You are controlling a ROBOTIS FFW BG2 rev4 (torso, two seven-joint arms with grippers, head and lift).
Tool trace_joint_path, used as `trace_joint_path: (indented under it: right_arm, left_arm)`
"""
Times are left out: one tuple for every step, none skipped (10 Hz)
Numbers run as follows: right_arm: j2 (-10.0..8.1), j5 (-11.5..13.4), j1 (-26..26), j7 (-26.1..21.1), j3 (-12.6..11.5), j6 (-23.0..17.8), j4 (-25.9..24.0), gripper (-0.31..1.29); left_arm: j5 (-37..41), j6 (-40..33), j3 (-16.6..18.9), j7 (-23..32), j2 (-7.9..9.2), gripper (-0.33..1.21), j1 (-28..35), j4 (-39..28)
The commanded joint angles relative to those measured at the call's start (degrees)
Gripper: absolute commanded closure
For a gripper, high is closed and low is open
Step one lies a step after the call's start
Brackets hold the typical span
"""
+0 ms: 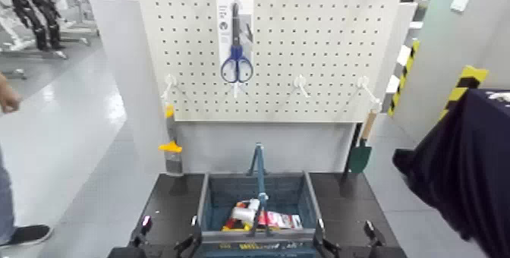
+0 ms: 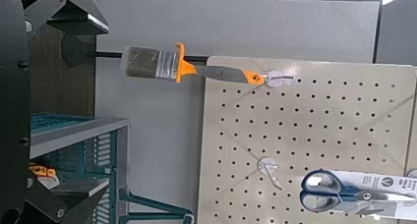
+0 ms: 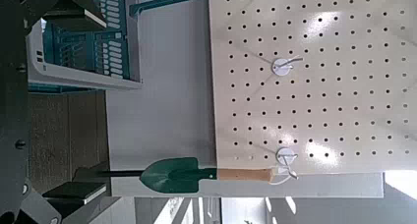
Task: Put the yellow paint brush into the crate.
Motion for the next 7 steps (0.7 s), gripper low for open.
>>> trace_joint_path:
  right_arm:
    - [-0.07,0.0,-0.09,0.0,0.09,0.0,0.09,0.15]
    - [-0.07,0.0,0.0,0.0,0.09,0.0,0.09,0.15]
    - [-0.07,0.0,-0.09,0.0,0.0,0.09,0.09,0.15]
    - [-0.07,0.0,-0.09,0.0,0.09,0.09,0.09,0.15]
    - [-0.07,0.0,-0.09,0.0,0.09,0.09,0.09,0.15]
    - [-0.07,0.0,-0.09,0.0,0.09,0.09,0.09,0.15]
    - [-0.07,0.0,-0.09,0.0,0.09,0.18,0.18,0.15]
  left_arm:
    - [0.15,0.13,0.09,-0.01,0.0,0.2,-0.08,0.22]
    - [0.15,0.13,0.09,-0.01,0.0,0.2,-0.08,0.22]
    - [0.15,0.22,0.09,-0.01,0.0,0.2,-0.08,0.31]
    - [0.33,0.3,0.09,-0.1,0.0,0.2,-0.08,0.31]
    - [0.33,0.48,0.18,-0.19,0.0,0.19,-0.08,0.31]
    - [0.42,0.57,0.35,-0.27,-0.09,0.2,-0.08,0.31]
    - [0.77,1.1,1.5,-1.94,-0.26,0.2,-0.16,0.31]
